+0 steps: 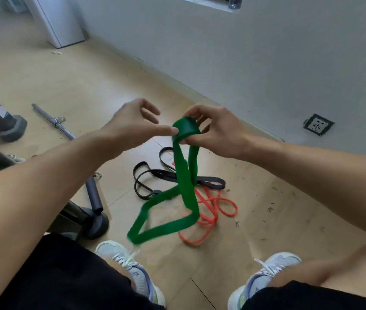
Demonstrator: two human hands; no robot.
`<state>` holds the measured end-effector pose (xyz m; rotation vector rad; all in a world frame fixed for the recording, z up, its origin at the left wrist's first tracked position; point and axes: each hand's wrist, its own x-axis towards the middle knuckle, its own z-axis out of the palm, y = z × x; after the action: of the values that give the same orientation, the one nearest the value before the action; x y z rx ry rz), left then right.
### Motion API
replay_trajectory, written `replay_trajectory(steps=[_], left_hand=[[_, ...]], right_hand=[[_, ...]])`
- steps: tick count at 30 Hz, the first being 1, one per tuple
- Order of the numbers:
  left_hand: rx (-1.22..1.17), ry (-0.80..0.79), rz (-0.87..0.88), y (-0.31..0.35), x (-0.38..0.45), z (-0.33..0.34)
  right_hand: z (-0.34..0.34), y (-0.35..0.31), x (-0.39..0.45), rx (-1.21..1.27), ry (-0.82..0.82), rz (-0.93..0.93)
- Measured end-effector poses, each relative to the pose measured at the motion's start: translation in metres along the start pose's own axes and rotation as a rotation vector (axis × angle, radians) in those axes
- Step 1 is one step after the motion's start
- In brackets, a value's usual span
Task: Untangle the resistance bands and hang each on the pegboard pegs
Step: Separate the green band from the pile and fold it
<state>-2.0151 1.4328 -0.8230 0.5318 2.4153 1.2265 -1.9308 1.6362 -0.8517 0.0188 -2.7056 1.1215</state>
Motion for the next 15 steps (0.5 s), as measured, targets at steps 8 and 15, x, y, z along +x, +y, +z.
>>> replay_trajectory(steps=[8,15], left_hand=[[-0.086,-0.398,0.156,-0.006,-0.005,0.012],[-0.051,-0.056,0.198,0.006,-0.002,0.02]], right_hand=[[-0.018,-0.027,-0.001,0.211,0.176,-0.015],[-0.011,-0.014,-0.005,0.232,0.015,0.128]])
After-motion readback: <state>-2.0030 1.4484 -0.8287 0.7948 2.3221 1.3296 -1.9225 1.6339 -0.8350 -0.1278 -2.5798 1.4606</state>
